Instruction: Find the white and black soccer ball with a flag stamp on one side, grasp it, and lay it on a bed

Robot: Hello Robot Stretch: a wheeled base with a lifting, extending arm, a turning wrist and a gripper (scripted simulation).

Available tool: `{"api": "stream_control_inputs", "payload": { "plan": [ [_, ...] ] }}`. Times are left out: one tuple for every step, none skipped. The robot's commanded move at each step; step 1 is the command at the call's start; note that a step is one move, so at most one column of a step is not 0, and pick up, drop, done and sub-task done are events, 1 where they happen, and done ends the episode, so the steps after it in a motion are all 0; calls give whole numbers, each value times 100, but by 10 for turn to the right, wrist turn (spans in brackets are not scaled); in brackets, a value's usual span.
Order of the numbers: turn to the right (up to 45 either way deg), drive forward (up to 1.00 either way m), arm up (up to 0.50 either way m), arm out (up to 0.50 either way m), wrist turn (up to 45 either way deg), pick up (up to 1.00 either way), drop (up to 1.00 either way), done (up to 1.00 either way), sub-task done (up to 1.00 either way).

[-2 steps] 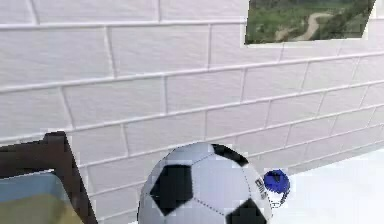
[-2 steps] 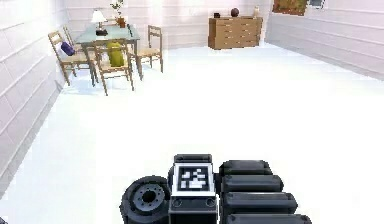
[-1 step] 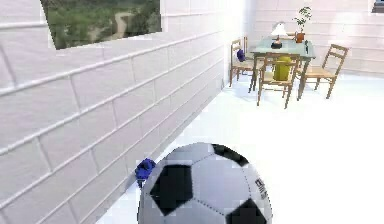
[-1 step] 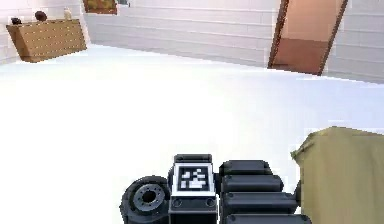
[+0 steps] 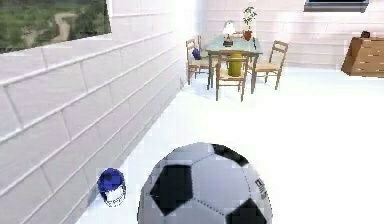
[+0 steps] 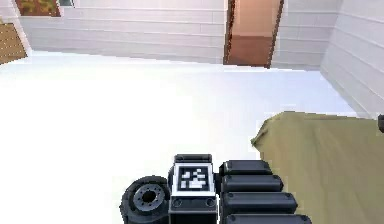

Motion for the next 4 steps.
{"api": "stream_control_inputs", "payload": {
  "plan": [
    [-450, 0, 0, 0, 0, 0, 0, 0, 0],
    [-450, 0, 0, 0, 0, 0, 0, 0, 0],
    [-450, 0, 0, 0, 0, 0, 0, 0, 0],
    [-330, 0, 0, 0, 0, 0, 0, 0, 0]
  ]
}}
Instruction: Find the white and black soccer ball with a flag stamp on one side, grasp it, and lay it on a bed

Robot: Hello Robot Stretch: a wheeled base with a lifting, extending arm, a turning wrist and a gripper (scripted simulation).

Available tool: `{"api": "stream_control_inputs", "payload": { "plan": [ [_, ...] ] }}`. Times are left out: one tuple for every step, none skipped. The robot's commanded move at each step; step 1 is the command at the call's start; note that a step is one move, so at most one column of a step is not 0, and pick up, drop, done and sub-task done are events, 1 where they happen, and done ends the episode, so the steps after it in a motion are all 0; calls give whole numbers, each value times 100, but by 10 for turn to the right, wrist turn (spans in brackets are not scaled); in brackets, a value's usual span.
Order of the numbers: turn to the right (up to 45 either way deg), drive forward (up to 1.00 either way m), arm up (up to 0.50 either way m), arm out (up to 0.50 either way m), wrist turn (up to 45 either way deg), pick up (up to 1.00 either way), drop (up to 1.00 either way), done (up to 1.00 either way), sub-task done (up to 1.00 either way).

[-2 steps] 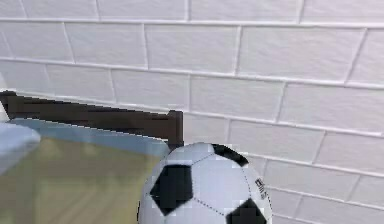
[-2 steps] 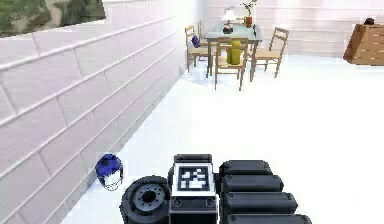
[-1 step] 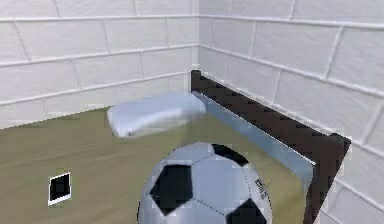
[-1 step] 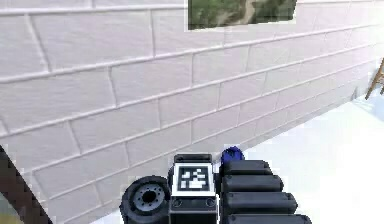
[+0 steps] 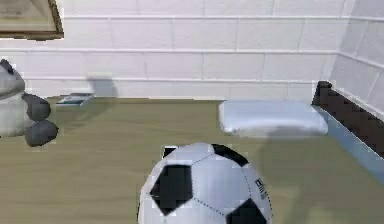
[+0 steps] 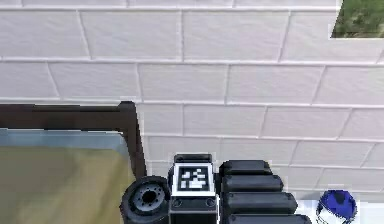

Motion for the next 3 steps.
{"api": "stream_control_inputs", "payload": {
  "plan": [
    [-450, 0, 0, 0, 0, 0, 0, 0, 0],
    [-450, 0, 0, 0, 0, 0, 0, 0, 0],
    [-450, 0, 0, 0, 0, 0, 0, 0, 0]
  ]
}}
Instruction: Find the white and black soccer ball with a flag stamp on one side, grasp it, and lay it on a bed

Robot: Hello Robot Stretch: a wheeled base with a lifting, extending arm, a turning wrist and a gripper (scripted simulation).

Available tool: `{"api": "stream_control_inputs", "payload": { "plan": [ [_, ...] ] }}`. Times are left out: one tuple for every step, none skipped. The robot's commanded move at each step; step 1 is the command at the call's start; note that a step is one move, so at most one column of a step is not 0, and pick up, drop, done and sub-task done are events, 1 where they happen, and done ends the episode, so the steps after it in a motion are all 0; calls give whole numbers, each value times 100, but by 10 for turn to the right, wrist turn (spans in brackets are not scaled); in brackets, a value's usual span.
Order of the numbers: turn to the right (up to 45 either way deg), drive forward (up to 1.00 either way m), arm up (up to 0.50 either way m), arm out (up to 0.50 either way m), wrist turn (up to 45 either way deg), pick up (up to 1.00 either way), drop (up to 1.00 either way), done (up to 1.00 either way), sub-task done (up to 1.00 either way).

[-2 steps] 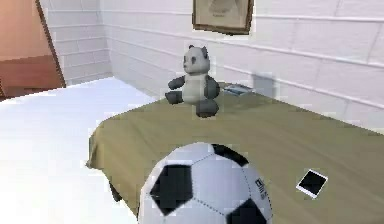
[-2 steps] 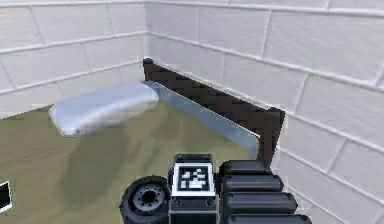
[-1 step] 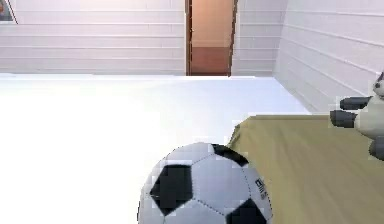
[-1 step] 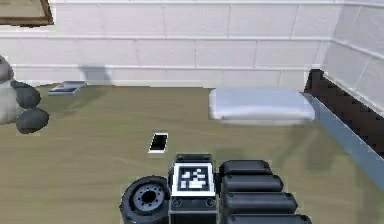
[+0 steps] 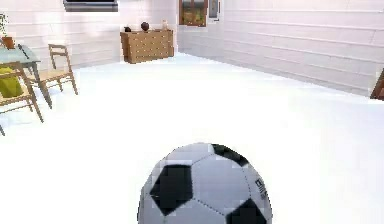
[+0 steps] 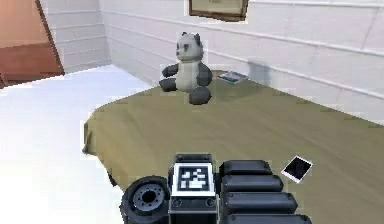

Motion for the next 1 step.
{"api": "stream_control_inputs", "payload": {
  "plan": [
    [-390, 0, 0, 0, 0, 0, 0, 0, 0]
  ]
}}
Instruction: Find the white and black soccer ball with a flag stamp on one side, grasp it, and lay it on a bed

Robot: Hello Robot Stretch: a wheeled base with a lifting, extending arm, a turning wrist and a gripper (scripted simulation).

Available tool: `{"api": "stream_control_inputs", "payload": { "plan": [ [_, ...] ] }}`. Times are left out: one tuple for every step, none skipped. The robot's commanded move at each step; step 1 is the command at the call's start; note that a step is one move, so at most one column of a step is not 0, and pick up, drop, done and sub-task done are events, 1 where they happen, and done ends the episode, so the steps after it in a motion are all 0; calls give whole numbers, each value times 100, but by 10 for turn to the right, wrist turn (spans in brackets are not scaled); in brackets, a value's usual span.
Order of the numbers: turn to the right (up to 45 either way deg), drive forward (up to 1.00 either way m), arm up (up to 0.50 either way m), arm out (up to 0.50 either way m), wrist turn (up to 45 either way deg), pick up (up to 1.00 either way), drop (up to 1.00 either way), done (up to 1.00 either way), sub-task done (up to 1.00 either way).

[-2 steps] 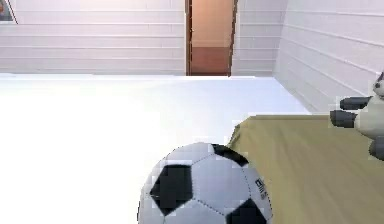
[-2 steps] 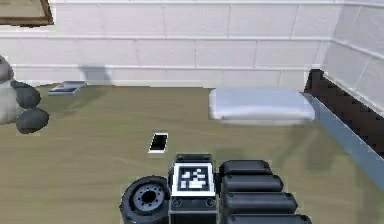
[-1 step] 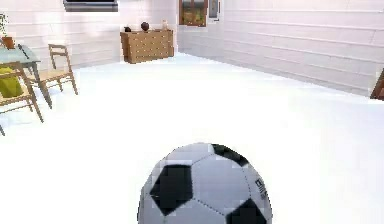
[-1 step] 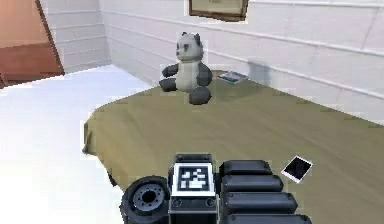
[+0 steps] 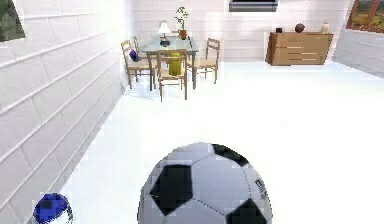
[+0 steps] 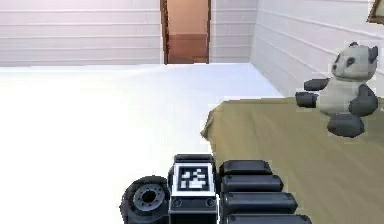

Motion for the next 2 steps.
{"api": "stream_control_inputs", "payload": {
  "plan": [
    [-30, 0, 0, 0, 0, 0, 0, 0, 0],
    [450, 0, 0, 0, 0, 0, 0, 0, 0]
  ]
}}
